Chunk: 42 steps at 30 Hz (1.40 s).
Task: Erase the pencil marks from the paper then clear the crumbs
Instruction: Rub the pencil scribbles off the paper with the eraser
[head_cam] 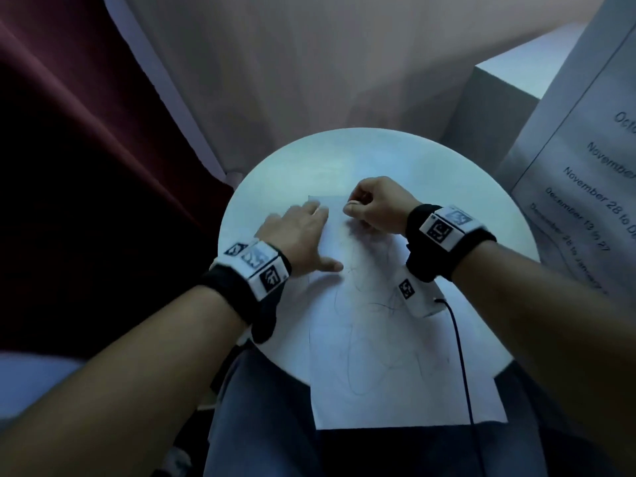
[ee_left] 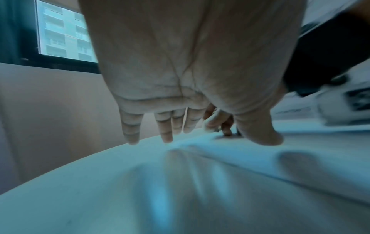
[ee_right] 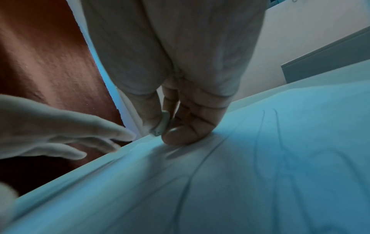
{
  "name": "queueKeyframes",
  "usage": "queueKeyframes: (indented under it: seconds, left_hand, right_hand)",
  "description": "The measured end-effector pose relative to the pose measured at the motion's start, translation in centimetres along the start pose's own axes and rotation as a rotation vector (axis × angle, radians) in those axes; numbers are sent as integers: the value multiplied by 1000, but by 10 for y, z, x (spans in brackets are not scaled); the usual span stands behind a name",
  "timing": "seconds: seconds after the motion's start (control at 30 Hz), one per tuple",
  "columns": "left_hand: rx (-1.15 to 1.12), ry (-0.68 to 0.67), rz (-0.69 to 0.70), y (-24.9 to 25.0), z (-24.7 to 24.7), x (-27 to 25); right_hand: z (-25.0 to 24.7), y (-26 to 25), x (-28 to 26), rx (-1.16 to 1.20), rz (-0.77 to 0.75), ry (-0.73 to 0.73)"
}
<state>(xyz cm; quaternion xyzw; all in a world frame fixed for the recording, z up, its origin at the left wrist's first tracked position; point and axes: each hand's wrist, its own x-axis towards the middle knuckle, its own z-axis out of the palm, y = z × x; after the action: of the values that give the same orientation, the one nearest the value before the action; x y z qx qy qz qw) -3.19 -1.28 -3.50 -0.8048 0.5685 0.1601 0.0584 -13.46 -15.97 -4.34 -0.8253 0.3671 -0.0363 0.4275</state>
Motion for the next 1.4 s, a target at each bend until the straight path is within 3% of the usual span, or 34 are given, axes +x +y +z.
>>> queueKeyframes:
  seconds: [0.2, 0.3, 0.4, 0.47, 0.57, 0.63, 0.8, 0.97, 1.13, 1.3, 1.4]
  left_hand:
    - [0, -212, -23, -21, 5, 36]
    - [-11, -212, -15, -25, 9, 36]
    - [-24, -206, -5, -27, 11, 38]
    - [-23, -203, -2, -28, 12, 39]
    - [-33, -204, -5, -27, 12, 38]
    - [-38, -200, -5, -28, 12, 38]
    - [-52, -225, -1, -29, 11, 40]
    - [-26, -246, -15, -27, 10, 39]
    - [-36, -241, -13, -27, 10, 38]
    - [-20, -250, -18, -26, 9, 38]
    - [-27, -237, -12, -27, 11, 38]
  right_hand:
    - [1, -11, 19, -133, -33, -6]
    - [9, -17, 22, -257, -116, 35]
    - [14, -19, 16, -332, -202, -83]
    - [8, -18, 18, -296, -173, -139]
    - [-1, -16, 31, -212, -100, -33]
    - [1, -18, 31, -243, -132, 7]
    - [10, -23, 6, -386, -216, -309]
    - [-3, -19, 21, -360, -175, -53]
    - [9, -22, -3, -426, -225, -341]
    - [-5, -18, 17, -376, -182, -57]
    - [10, -21, -2, -462, -255, -233]
